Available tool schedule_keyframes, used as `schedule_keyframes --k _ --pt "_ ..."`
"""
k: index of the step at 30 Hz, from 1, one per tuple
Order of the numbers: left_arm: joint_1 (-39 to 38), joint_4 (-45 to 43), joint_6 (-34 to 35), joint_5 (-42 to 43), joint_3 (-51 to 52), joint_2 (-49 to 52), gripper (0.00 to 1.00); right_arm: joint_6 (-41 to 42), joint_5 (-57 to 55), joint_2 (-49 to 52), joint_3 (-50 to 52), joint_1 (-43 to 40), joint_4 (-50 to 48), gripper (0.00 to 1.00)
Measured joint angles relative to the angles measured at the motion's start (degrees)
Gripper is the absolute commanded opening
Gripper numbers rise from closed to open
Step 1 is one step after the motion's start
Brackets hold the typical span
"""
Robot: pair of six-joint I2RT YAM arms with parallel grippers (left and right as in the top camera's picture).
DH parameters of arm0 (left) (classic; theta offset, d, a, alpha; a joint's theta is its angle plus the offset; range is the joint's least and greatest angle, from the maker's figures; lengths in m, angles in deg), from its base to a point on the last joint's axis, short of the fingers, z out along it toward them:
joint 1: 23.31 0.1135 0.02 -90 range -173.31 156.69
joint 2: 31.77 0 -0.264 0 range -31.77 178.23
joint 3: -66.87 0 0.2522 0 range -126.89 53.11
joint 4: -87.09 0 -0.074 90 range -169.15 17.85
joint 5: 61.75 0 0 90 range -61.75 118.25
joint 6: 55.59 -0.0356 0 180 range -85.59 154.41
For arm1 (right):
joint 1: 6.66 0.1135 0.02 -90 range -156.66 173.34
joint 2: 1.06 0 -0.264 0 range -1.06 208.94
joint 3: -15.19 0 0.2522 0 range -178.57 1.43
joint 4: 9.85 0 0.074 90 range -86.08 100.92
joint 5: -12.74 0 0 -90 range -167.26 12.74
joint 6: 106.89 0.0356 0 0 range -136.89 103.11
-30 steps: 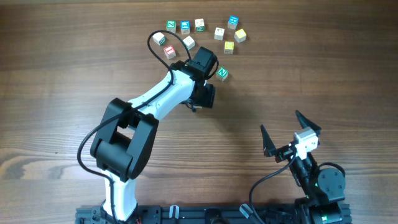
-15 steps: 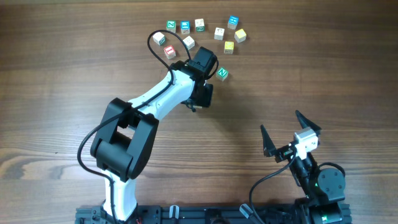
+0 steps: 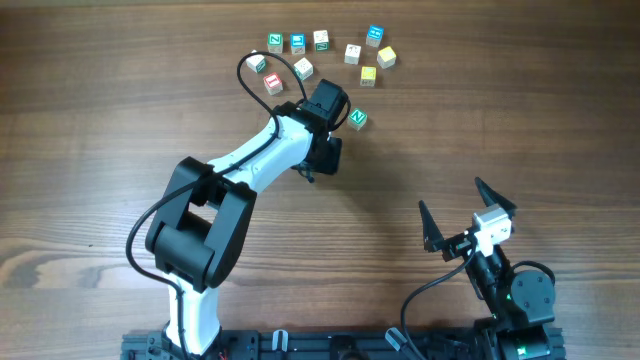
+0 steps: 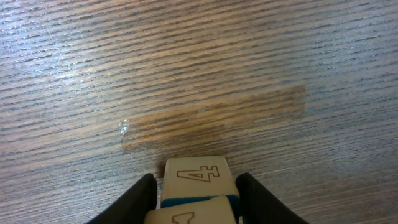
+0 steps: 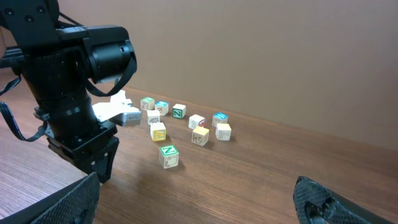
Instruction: Form a tower
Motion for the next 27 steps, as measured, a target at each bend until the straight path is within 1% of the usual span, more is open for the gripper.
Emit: schedule_keyframes --k 2,3,4,8,9,11,12,13,14,16,18,19,20,21,22,23,24,25,27 --pt "0.00 -0.02 -0.02 0.00 0.00 0.00 0.33 0.02 0.00 0.00 0.00 0.00 0.02 1.00" --pt "0.00 -0.02 0.00 0.00 0.00 0.00 0.26 0.00 0.00 0.00 0.00 0.02 0.02 1.00" --pt "0.00 -0.02 0.00 0.00 0.00 0.00 0.22 0.02 0.00 0.00 0.00 0.02 0.02 1.00" --pt "0.00 -0.20 -0.17 -0.02 0.00 0.00 0.21 0.02 0.00 0.00 0.00 0.02 0.00 1.00" --pt "0.00 -0.20 -0.15 0.00 0.00 0.00 0.18 0.00 0.00 0.00 0.00 0.00 0.00 1.00" --pt "0.00 -0.20 -0.15 -0.02 0.00 0.00 0.15 0.00 0.00 0.00 0.00 0.00 0.00 1.00" --pt "0.00 -0.20 -0.15 -0.02 0.00 0.00 0.18 0.00 0.00 0.00 0.00 0.00 0.02 1.00" --pt "0.00 -0.20 -0.15 -0.02 0.00 0.00 0.35 0.00 0.00 0.00 0.00 0.00 0.02 1.00" --pt "0.00 -0.20 -0.15 -0.02 0.00 0.00 0.38 0.02 0.00 0.00 0.00 0.00 0.02 1.00" --pt "0.00 -0.17 -0.04 -0.02 0.00 0.00 0.39 0.00 0.00 0.00 0.00 0.00 0.00 0.99" --pt "0.00 -0.15 -0.15 -0.02 0.00 0.00 0.48 0.02 0.00 0.00 0.00 0.00 0.00 1.00" --pt "0.00 -0.17 -0.17 -0.02 0.00 0.00 0.48 0.00 0.00 0.00 0.00 0.02 0.02 1.00" --pt "0.00 -0.17 0.02 -0.02 0.00 0.00 0.45 0.00 0.00 0.00 0.00 0.00 0.02 1.00" --pt "0.00 -0.22 -0.13 -0.02 0.00 0.00 0.34 0.00 0.00 0.00 0.00 0.00 0.02 1.00" --pt "0.00 -0.44 -0.09 -0.02 0.00 0.00 0.27 0.00 0.00 0.00 0.00 0.02 0.02 1.00" --pt "0.00 -0.63 -0.11 -0.02 0.00 0.00 0.22 0.02 0.00 0.00 0.00 0.00 0.02 1.00" --pt "0.00 -0.83 0.02 -0.02 0.00 0.00 0.21 0.00 0.00 0.00 0.00 0.00 0.00 1.00" --pt "0.00 -1.03 -0.04 -0.02 -0.02 0.00 0.22 0.00 0.00 0.00 0.00 0.00 0.02 1.00" --pt "0.00 -1.05 -0.13 -0.02 -0.02 0.00 0.39 0.00 0.00 0.00 0.00 0.00 0.00 0.99"
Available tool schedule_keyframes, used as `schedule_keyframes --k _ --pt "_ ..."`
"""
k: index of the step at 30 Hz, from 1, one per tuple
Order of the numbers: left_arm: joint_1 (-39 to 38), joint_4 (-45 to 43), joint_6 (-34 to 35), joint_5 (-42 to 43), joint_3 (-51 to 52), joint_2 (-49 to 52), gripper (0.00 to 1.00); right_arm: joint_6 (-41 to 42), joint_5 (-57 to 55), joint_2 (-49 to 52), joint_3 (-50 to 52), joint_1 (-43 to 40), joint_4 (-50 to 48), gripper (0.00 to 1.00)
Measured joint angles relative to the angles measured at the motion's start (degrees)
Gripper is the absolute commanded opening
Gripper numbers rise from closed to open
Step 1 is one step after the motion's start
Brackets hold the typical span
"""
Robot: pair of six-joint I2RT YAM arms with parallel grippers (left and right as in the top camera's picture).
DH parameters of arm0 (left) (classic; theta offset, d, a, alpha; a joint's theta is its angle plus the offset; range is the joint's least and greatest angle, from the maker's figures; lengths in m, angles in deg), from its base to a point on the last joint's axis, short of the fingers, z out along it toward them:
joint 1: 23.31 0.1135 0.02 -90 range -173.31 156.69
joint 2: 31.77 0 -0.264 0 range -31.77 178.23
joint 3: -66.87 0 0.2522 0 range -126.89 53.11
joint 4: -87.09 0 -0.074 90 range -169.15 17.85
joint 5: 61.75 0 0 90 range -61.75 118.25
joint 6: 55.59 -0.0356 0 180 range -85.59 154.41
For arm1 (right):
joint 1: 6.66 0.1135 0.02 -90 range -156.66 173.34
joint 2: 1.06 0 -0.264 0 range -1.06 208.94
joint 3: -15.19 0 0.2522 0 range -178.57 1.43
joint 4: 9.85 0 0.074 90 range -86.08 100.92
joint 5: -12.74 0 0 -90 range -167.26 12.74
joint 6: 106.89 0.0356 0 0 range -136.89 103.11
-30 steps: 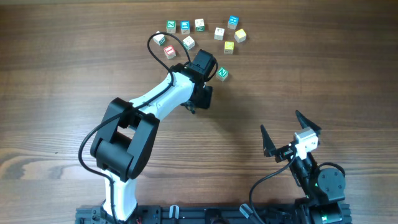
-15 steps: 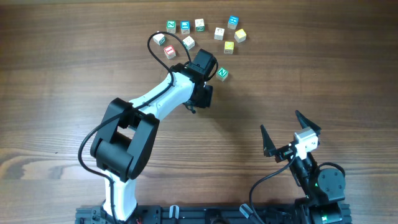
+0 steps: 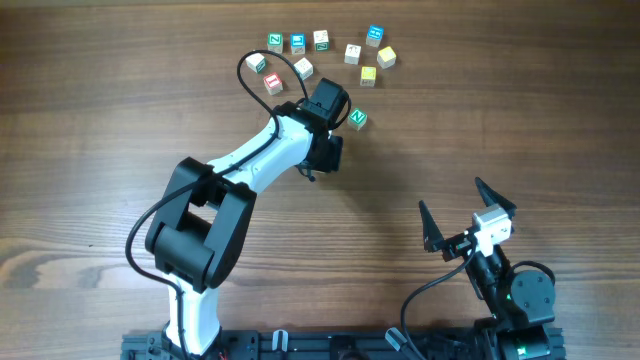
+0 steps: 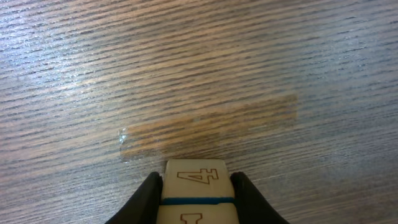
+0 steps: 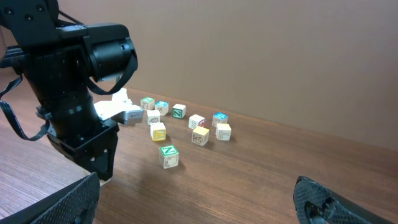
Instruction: Form a tower
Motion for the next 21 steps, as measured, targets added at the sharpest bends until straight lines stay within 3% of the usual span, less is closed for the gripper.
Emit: schedule_keyframes --k 2,4,5,7,14,15,17,19,21 --pt "0.00 0.02 0.15 0.00 0.02 0.00 0.58 0.00 0.00 0.00 0.00 0.00 0.02 1.00" --pt "0.00 0.02 -0.02 0.00 0.02 0.00 0.55 0.02 0.00 0.00 0.00 0.00 0.02 1.00" --pt "0.00 0.02 0.07 0.00 0.02 0.00 0.44 0.02 0.00 0.00 0.00 0.00 0.02 1.00" --pt "0.00 -0.20 -0.13 0.00 0.02 0.02 0.39 0.02 0.00 0.00 0.00 0.00 0.02 1.00" --pt "0.00 3.37 0.87 0.04 0.02 0.02 0.40 0.00 0.00 0.00 0.00 0.00 0.02 1.00" --pt "0.00 3.87 2.01 0.04 0.02 0.02 0.43 0.00 0.00 0.00 0.00 0.00 0.02 1.00" --pt "0.00 3.96 4.26 0.04 0.02 0.02 0.60 0.00 0.00 0.00 0.00 0.00 0.02 1.00" --pt "0.00 3.78 5.81 0.04 0.02 0.02 0.65 0.00 0.00 0.00 0.00 0.00 0.02 1.00" --pt "0.00 2.86 6.64 0.02 0.02 0.02 0.53 0.00 0.00 0.00 0.00 0.00 0.02 1.00"
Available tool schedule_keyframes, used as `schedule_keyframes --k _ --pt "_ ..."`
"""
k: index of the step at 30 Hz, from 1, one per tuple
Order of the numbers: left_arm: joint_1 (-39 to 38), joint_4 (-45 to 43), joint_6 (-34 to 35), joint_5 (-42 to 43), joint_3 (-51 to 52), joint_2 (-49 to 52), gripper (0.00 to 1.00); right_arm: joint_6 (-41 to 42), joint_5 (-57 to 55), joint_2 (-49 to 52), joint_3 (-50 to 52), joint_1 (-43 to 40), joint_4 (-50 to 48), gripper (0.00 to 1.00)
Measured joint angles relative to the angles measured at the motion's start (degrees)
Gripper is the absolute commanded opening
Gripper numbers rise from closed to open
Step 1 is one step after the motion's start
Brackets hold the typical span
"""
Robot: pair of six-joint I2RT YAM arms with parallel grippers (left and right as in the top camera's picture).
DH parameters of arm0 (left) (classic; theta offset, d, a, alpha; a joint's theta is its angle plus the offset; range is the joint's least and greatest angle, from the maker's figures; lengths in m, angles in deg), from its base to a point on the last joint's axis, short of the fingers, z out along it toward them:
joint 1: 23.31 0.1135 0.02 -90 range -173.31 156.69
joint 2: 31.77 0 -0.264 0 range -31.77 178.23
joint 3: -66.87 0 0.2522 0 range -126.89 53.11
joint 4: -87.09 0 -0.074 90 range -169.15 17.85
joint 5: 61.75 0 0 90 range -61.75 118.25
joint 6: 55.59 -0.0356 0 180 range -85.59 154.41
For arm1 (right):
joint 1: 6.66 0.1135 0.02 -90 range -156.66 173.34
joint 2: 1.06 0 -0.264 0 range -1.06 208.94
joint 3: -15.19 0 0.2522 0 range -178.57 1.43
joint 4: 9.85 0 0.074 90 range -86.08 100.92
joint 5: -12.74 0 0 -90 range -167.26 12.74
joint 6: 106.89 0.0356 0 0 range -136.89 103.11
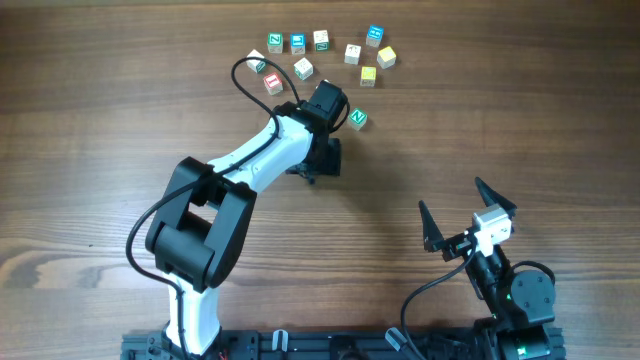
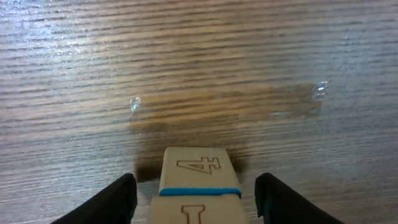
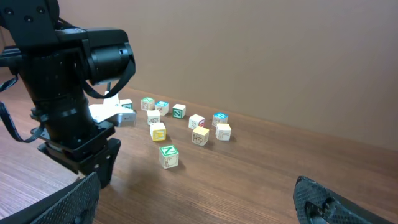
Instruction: Form a tower
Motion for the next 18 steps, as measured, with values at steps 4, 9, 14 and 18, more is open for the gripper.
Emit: schedule_keyframes --k 4,9,14,18 --pt "0.00 -2.19 0.70 -2.23 0.02 0.04 0.33 0.00 0.00 0.00 0.00 0.00 0.00 1.00" --pt "-0.04 -2.21 0.83 -3.06 0.02 0.04 0.38 0.00 0.00 0.00 0.00 0.00 0.00 1.00" --pt "-0.04 -2.21 0.92 -3.45 0.02 0.09 0.60 0.02 0.00 0.00 0.00 0.00 0.00 1.00" --pt "-0.04 -2.21 1.01 -3.48 0.02 0.09 0.24 0.02 0.00 0.00 0.00 0.00 0.00 1.00"
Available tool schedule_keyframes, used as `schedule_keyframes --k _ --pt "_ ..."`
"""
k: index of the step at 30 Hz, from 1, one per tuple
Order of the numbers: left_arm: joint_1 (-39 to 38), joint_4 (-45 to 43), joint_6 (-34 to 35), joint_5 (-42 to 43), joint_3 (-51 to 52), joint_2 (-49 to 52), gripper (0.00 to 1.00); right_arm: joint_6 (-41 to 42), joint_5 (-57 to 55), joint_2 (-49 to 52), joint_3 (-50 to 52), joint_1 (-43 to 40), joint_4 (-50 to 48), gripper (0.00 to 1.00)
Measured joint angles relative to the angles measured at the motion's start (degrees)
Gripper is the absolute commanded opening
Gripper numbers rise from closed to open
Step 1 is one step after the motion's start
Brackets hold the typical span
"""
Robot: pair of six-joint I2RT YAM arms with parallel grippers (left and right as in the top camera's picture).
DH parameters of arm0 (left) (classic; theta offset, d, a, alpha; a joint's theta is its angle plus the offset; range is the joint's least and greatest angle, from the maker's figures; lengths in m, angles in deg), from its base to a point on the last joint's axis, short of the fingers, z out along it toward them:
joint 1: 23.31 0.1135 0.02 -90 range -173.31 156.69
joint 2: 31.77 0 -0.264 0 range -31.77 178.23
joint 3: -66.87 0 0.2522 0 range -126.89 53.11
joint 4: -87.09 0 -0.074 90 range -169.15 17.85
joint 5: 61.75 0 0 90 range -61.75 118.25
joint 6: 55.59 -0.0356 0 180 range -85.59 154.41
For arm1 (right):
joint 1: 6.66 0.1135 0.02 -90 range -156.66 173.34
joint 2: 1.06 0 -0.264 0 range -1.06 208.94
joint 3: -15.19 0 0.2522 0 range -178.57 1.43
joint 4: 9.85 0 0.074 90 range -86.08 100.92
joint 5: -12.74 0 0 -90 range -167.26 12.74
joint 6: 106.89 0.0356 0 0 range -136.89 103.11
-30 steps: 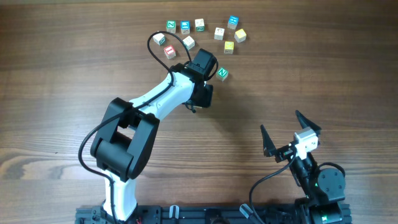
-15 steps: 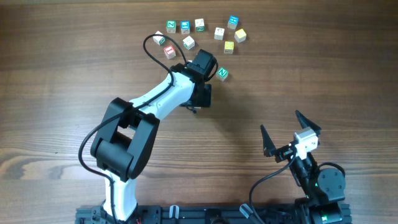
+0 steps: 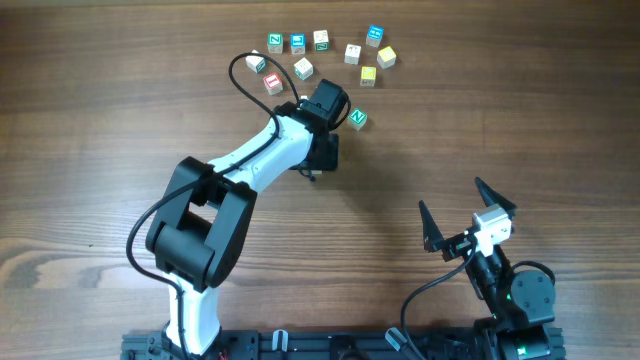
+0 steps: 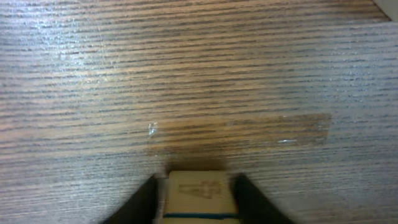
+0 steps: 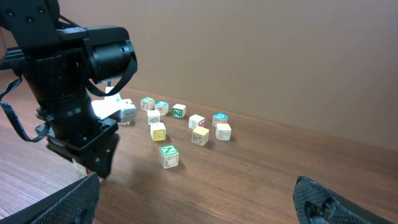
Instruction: Form a tower
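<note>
My left gripper (image 3: pixel 322 160) (image 4: pixel 196 190) points down at the wooden table (image 3: pixel 480 90), just below the scattered blocks. Its dark fingers (image 4: pixel 151 190) sit tight against both sides of a pale block marked 4 (image 4: pixel 196 186), which has a blue edge at the bottom of the blurred left wrist view. The right wrist view shows that gripper (image 5: pixel 93 158) low over the table with a pale block (image 5: pixel 78 165) at its tips. My right gripper (image 3: pixel 448 192) (image 5: pixel 199 208) stands open and empty at the near right.
A block with a green N (image 3: pixel 357 117) (image 5: pixel 168 155) lies just right of the left gripper. Several more lettered blocks (image 3: pixel 320 42) lie scattered along the far side. A black cable (image 3: pixel 245 70) loops over the leftmost blocks.
The left gripper's fingers stood wide apart on either side of the 4 block; now they are tight against it. The wrist view has shifted and blurred. The right arm is unchanged.
The left fingers first stood slightly apart around the 4 block with another block against it. They were then pressed on the blocks, then wide open with the blocks standing free, and are now tight on the 4 block again. The right gripper stayed open and still.
</note>
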Motion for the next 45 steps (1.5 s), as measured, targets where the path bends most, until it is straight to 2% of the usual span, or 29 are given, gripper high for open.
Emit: schedule_keyframes --k 5,9,10,11,22,36,41,45 --pt "0.00 0.07 -0.15 -0.02 -0.02 0.00 0.34 -0.02 0.00 0.00 0.00 0.00 0.00 1.00" --pt "0.00 1.53 0.55 0.07 -0.02 0.00 0.38 -0.02 0.00 0.00 0.00 0.00 0.00 1.00" --pt "0.00 1.55 0.74 0.11 -0.02 0.00 0.48 0.00 0.00 0.00 0.00 0.02 0.00 1.00" --pt "0.00 1.68 1.16 0.22 -0.02 0.00 0.54 -0.02 0.00 0.00 0.00 0.02 0.00 1.00" --pt "0.00 1.75 2.25 0.31 -0.02 0.00 0.63 -0.02 -0.02 0.00 0.00 0.02 0.00 1.00" --pt "0.00 1.70 2.64 0.31 -0.02 0.02 0.62 -0.02 -0.02 0.00 0.00 0.02 0.00 1.00" --pt "0.00 1.68 2.75 0.33 -0.02 0.02 0.80 0.00 -0.02 0.00 0.00 0.02 0.00 1.00" --pt "0.00 3.98 2.12 -0.07 -0.37 0.00 1.00 -0.02 -0.02 0.00 0.00 0.02 0.00 1.00"
